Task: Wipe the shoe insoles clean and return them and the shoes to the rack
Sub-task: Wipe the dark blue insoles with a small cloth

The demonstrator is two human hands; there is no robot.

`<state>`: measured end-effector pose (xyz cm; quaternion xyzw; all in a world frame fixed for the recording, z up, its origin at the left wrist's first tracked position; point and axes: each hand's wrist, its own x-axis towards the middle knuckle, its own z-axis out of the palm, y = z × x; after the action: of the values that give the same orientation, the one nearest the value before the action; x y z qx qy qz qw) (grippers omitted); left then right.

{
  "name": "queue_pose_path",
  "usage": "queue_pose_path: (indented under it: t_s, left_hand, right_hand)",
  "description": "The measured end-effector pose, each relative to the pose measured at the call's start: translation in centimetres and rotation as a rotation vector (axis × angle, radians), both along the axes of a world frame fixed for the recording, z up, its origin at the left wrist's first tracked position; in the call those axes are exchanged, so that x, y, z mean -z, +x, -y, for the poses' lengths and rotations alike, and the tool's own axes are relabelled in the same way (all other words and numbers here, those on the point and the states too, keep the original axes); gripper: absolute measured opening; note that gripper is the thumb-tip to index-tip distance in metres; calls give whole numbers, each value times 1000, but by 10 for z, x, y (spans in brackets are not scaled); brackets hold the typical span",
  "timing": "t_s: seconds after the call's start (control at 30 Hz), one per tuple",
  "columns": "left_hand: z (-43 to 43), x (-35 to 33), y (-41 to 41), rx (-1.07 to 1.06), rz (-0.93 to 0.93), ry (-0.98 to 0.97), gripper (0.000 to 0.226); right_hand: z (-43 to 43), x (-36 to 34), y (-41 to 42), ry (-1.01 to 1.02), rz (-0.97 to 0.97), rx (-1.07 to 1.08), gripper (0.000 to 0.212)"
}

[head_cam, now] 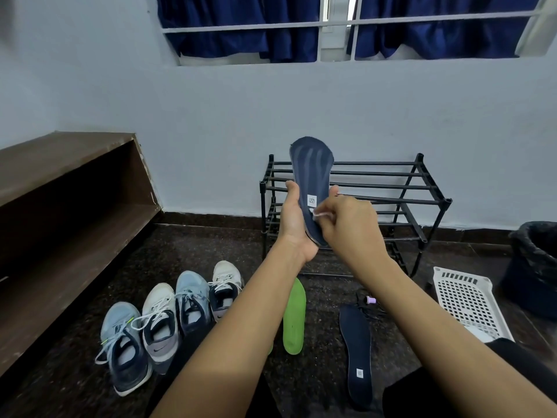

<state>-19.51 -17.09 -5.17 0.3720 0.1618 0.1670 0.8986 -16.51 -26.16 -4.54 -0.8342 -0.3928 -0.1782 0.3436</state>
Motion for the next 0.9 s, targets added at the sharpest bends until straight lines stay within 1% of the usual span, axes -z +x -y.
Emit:
queue_pose_path:
  t_s: [0.07,0.13,0.2,0.27,0.33,0.4,0.5,0.57,0.63,0.77,0.9]
  left_hand:
    - [-5,0,1,-40,10,-6,76]
    - [-7,-2,0,-59,37,-19,71]
    - [-6,-4,-1,-53,52,-29,68]
    - [-3,-3,-1,-43,53,-27,70]
    - [2,-1,-1,-27,43,-31,71]
    - [6,0,-2,-5,40,-34,68]
    - [13,0,-2,23,35,-26,64]
    - [13,0,-3,31,31,-31,63]
    - [8,0,-5,27,26,-35,63]
    - [-6,-3,-6,25,25,-43,74]
    - [-15,-5,-7,13,48,-58,73]
  right_hand:
    - [1,2,-5,-20,-90,-23,13]
    - [2,4,-7,8,-126,-52,12]
    - [3,7,-6,44,-96,-74,11]
    - [3,9,-2,49,-28,-79,11]
    - [2,9,3,51,25,-50,9]
    - [2,7,8,81,50,-14,8]
    - [2,1,12,109,51,33,9]
    - [2,-3,12,99,-21,36,10]
    - [3,-5,10,70,-125,-18,9]
    - [6,-10,3,-23,-286,-195,11]
    - [12,-16,6,-103,-296,-330,15]
